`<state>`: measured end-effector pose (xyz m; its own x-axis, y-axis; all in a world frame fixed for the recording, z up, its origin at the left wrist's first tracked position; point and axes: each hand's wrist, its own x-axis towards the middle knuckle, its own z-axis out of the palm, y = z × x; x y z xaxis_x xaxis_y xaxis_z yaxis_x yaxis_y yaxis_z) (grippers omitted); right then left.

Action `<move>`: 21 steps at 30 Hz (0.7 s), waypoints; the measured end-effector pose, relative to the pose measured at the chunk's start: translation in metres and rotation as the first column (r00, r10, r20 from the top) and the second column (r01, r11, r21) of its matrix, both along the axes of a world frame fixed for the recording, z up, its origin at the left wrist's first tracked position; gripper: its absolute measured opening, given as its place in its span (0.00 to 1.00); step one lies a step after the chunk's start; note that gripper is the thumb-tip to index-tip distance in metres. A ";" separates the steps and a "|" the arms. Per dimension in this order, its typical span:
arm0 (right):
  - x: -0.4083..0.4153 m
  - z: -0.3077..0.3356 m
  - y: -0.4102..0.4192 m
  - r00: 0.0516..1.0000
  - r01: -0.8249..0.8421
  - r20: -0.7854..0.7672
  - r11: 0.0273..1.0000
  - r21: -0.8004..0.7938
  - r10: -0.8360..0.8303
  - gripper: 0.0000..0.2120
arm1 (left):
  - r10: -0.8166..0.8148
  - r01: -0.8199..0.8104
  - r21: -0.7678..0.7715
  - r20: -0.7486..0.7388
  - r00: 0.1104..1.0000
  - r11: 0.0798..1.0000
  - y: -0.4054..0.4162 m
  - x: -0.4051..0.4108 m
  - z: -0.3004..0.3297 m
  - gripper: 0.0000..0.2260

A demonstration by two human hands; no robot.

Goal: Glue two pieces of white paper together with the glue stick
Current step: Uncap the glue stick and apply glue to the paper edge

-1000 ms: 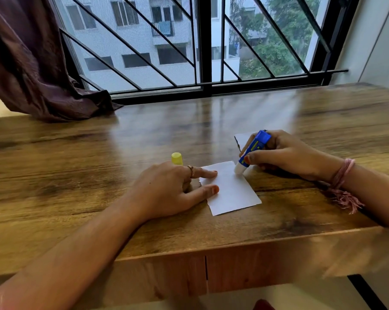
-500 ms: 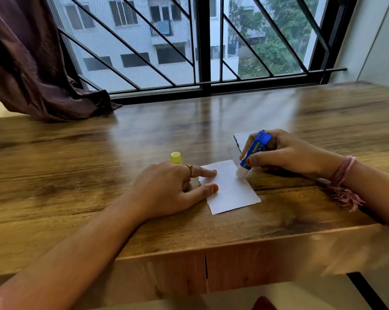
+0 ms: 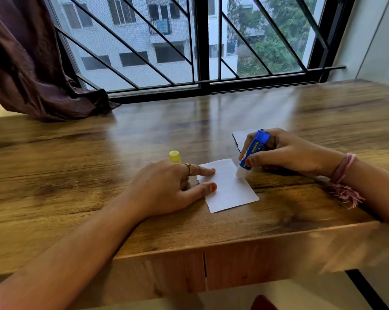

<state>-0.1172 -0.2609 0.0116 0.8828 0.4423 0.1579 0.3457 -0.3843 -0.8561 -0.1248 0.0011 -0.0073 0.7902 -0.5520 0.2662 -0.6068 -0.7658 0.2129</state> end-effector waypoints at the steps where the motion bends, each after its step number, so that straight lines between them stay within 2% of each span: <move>1: 0.000 0.000 -0.001 1.000 -0.017 -0.006 1.000 -0.011 0.017 0.05 | -0.001 0.001 -0.004 -0.001 1.000 1.000 0.000 0.000 0.000 0.29; 2: 0.000 0.000 -0.001 1.000 -0.022 -0.019 1.000 -0.019 0.022 0.07 | -0.003 0.003 -0.006 -0.005 1.000 1.000 -0.001 0.000 0.000 0.30; 6: 0.000 0.001 -0.002 0.999 -0.008 -0.031 1.000 0.003 0.008 0.03 | -0.008 0.008 0.005 -0.007 1.000 1.000 -0.002 -0.001 0.001 0.30; 11: -0.001 0.000 -0.003 0.997 -0.066 -0.051 0.998 -0.006 0.065 0.01 | -0.010 0.010 -0.002 -0.008 1.000 1.000 -0.002 -0.002 0.002 0.30; 14: -0.001 -0.001 -0.003 0.998 -0.041 -0.044 0.999 0.014 0.042 0.03 | -0.004 0.004 0.004 -0.005 1.000 1.000 -0.003 -0.002 0.002 0.31; 21: -0.004 0.000 -0.003 0.993 -0.093 -0.072 0.996 -0.010 0.092 0.05 | 0.013 -0.013 0.036 -0.008 1.000 0.999 -0.003 -0.002 0.002 0.24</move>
